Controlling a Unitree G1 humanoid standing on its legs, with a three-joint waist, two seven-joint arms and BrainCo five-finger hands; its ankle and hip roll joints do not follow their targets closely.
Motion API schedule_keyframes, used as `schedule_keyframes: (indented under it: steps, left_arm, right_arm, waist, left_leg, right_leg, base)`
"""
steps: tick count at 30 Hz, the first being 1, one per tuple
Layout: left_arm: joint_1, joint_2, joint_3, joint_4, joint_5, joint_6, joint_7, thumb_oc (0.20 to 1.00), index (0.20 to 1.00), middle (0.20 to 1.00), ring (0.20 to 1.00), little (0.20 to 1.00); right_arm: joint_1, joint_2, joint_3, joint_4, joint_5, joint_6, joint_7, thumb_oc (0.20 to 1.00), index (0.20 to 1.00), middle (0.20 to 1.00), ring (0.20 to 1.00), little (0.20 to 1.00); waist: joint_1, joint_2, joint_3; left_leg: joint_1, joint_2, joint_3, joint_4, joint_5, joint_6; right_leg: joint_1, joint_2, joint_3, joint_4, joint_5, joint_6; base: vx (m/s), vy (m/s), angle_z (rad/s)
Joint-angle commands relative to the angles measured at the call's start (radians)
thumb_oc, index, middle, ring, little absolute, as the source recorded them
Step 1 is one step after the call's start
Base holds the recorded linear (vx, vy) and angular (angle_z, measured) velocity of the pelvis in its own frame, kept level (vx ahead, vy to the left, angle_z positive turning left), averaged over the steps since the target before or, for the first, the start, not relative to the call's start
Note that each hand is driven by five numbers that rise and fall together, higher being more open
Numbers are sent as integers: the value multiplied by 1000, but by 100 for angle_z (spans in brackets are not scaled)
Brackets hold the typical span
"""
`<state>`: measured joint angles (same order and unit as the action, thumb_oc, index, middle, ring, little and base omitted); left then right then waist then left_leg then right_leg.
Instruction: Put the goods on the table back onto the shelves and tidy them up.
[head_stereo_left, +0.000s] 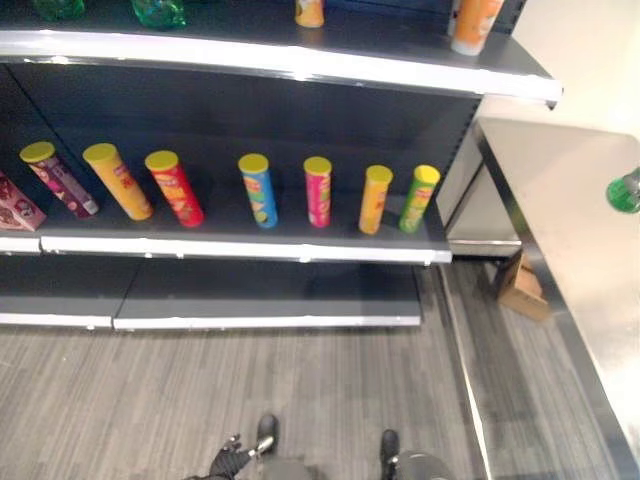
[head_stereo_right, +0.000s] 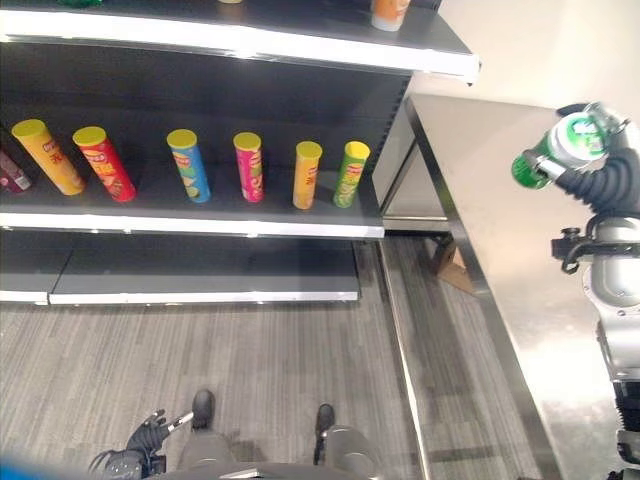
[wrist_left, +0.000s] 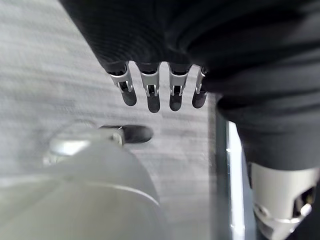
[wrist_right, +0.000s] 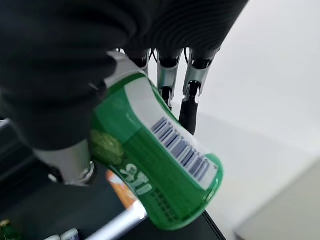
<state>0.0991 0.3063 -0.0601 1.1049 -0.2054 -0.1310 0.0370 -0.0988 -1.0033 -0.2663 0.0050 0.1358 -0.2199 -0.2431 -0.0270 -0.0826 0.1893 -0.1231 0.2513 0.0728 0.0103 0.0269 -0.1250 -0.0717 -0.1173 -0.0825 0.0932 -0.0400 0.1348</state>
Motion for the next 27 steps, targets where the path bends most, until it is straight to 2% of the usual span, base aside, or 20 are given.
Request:
schedule_keyframes:
  steps: [1, 3, 4, 5, 6, 8, 10, 11, 12, 14, 15, 16, 17, 18, 20, 23, 27]
  left_arm:
    - [-15, 44, 19, 24, 83, -17, 14, 1000, 1000, 1000, 1000, 1000]
    - [-17, 55, 10, 27, 87, -19, 22, 1000, 1000, 1000, 1000, 1000]
    - [-21, 66, 6, 25, 89, -19, 21, 1000, 1000, 1000, 1000, 1000]
    - [-21, 65, 7, 25, 89, -19, 21, 1000, 1000, 1000, 1000, 1000]
    - [-31, 75, -1, 8, 78, -19, 14, 1000, 1000, 1000, 1000, 1000]
    - [-31, 74, -1, 8, 78, -18, 14, 1000, 1000, 1000, 1000, 1000]
    - [-29, 80, -6, 4, 68, -22, 6, 1000, 1000, 1000, 1000, 1000]
    - [-38, 87, -20, 3, 56, -25, 3, 1000, 1000, 1000, 1000, 1000]
    - [-54, 88, -26, 9, 45, -23, -2, 1000, 1000, 1000, 1000, 1000]
    - [-55, 88, -37, 8, 34, -25, -8, 1000, 1000, 1000, 1000, 1000]
    - [-55, 86, -36, 8, 34, -25, -8, 1000, 1000, 1000, 1000, 1000]
    - [-55, 92, -44, 10, 25, -29, -9, 1000, 1000, 1000, 1000, 1000]
    - [-54, 91, -43, 10, 25, -29, -9, 1000, 1000, 1000, 1000, 1000]
    - [-46, 95, -49, 23, 15, -28, -11, 1000, 1000, 1000, 1000, 1000]
    - [-44, 92, -46, 23, 15, -28, -11, 1000, 1000, 1000, 1000, 1000]
    - [-24, 85, -45, 41, -2, -30, -9, 1000, 1000, 1000, 1000, 1000]
    - [-19, 75, -47, 61, -7, -25, -10, 1000, 1000, 1000, 1000, 1000]
  right_arm:
    - [-198, 8, 78, -51, 7, -35, 7, 200, 200, 200, 200, 200]
    - [-259, -12, 128, -44, 1, -32, 2, 200, 200, 200, 200, 200]
    - [-301, -28, 162, -49, 7, -35, 5, 200, 200, 200, 200, 200]
    - [-305, -29, 165, -47, 8, -36, 5, 200, 200, 200, 200, 200]
    - [-331, -87, 175, -45, 20, -34, 20, 200, 200, 200, 200, 200]
    - [-333, -88, 177, -44, 21, -34, 20, 200, 200, 200, 200, 200]
    - [-375, -132, 199, -37, 53, -46, 31, 200, 200, 200, 200, 200]
    - [-429, -174, 233, -9, 83, -55, 31, 200, 200, 200, 200, 200]
    - [-485, -217, 284, 44, 105, -51, 37, 200, 200, 200, 200, 200]
    - [-524, -250, 324, 102, 126, -48, 44, 200, 200, 200, 200, 200]
    - [-534, -251, 333, 106, 127, -50, 44, 200, 200, 200, 200, 200]
    - [-561, -300, 352, 178, 142, -42, 49, 200, 200, 200, 200, 200]
    - [-568, -301, 359, 181, 143, -43, 49, 200, 200, 200, 200, 200]
    - [-646, -314, 425, 282, 177, -35, 54, 200, 200, 200, 200, 200]
    - [-662, -314, 441, 287, 179, -36, 54, 200, 200, 200, 200, 200]
    - [-808, -310, 581, 405, 230, -26, 87, 200, 200, 200, 200, 200]
    - [-879, -296, 646, 480, 251, -17, 100, 200, 200, 200, 200, 200]
  waist:
    - [30, -42, -85]
    - [41, -50, -81]
    - [44, -51, -82]
    - [42, -51, -81]
    - [31, -51, -78]
    - [31, -50, -78]
    - [29, -47, -79]
    - [32, -45, -70]
    - [18, -41, -52]
    - [9, -47, -37]
    - [6, -45, -36]
    - [7, -62, -33]
    - [3, -62, -32]
    - [18, -75, -50]
    - [14, -72, -50]
    - [39, -78, -82]
    - [44, -75, -98]
  left_leg:
    - [33, -50, 26, -80, 32, 6]
    - [45, -80, 39, -78, 21, 26]
    - [61, -106, 50, -85, 10, 43]
    - [61, -107, 50, -84, 10, 43]
    - [80, -143, 24, -94, -4, 61]
    - [80, -143, 24, -93, -5, 61]
    - [96, -164, 15, -98, -16, 67]
    - [104, -176, -10, -98, -18, 72]
    - [121, -187, -44, -93, -26, 75]
    - [138, -203, -86, -85, -35, 77]
    - [139, -202, -88, -84, -37, 76]
    - [131, -219, -133, -58, -50, 72]
    - [130, -220, -136, -55, -51, 72]
    - [126, -219, -156, -57, -54, 62]
    - [126, -219, -157, -57, -54, 62]
    - [137, -191, -175, -78, -49, 35]
    - [144, -166, -199, -90, -40, 12]
  right_leg:
    - [127, -175, 20, -97, 129, 99]
    - [96, -209, 2, -50, 218, 103]
    - [84, -224, -22, -8, 244, 96]
    - [84, -225, -22, -7, 243, 97]
    - [53, -158, 31, 51, 212, 71]
    - [51, -158, 32, 54, 210, 71]
    - [37, -119, 33, 27, 172, 64]
    - [-4, -79, 37, -5, 133, 53]
    - [-41, -38, 74, -34, 119, 52]
    - [-64, -6, 117, -76, 126, 54]
    - [-62, -6, 116, -76, 125, 54]
    - [-40, -3, 139, -107, 119, 61]
    - [-37, -5, 137, -110, 120, 62]
    - [-8, -12, 122, -123, 124, 54]
    - [-7, -12, 121, -124, 124, 54]
    - [41, -5, 72, -161, 103, 37]
    - [63, 5, 33, -161, 80, 24]
  base:
    - [63, 325, -55]
    - [63, 372, -83]
    - [52, 317, -42]
    - [142, 432, 15]
    - [105, 222, 34]
    - [76, 138, 27]
    - [126, 119, 22]
    - [201, 109, -13]
    - [210, 76, -18]
    - [139, 6, 51]
    - [109, -48, 82]
    - [64, -37, 95]
    - [171, -168, 109]
    - [111, -131, 126]
    - [105, -129, 98]
    - [152, -197, 45]
    - [121, -191, 39]
